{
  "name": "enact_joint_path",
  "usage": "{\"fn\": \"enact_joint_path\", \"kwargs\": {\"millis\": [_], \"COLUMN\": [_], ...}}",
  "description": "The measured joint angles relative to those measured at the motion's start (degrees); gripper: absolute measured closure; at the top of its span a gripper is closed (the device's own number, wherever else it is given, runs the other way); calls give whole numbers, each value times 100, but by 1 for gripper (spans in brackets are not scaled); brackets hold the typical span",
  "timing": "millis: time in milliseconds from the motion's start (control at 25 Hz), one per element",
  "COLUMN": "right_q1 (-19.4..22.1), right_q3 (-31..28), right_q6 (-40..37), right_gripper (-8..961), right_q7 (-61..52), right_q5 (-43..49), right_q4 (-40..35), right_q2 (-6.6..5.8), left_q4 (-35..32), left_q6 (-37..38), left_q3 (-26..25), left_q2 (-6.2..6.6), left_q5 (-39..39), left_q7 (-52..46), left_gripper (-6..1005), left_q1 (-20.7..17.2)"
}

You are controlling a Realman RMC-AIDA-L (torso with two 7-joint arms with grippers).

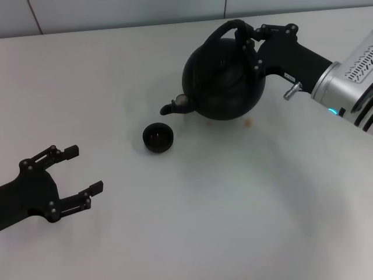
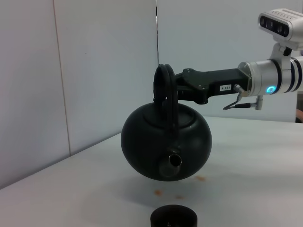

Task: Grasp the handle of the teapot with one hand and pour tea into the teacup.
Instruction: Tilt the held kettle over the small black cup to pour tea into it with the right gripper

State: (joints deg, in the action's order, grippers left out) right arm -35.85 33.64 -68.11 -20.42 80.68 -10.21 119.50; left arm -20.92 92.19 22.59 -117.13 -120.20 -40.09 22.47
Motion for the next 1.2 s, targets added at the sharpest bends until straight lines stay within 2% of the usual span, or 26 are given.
{"fn": "enact_joint_path", "kwargs": {"millis": [1200], "right_q1": [-187], "right_q3": [138], "right_q6": [58], "right_gripper": [863], "right_q7": [573], "right_q5": [-1], "right_q4": [21], "right_q2": [12], "left_q4": [0], "left_q6": [0], "left_q3": [0], "left_q2": [-2], "left_q5": [86], "left_q7": [-7], "left_gripper": [144], "left_q1": [21]}}
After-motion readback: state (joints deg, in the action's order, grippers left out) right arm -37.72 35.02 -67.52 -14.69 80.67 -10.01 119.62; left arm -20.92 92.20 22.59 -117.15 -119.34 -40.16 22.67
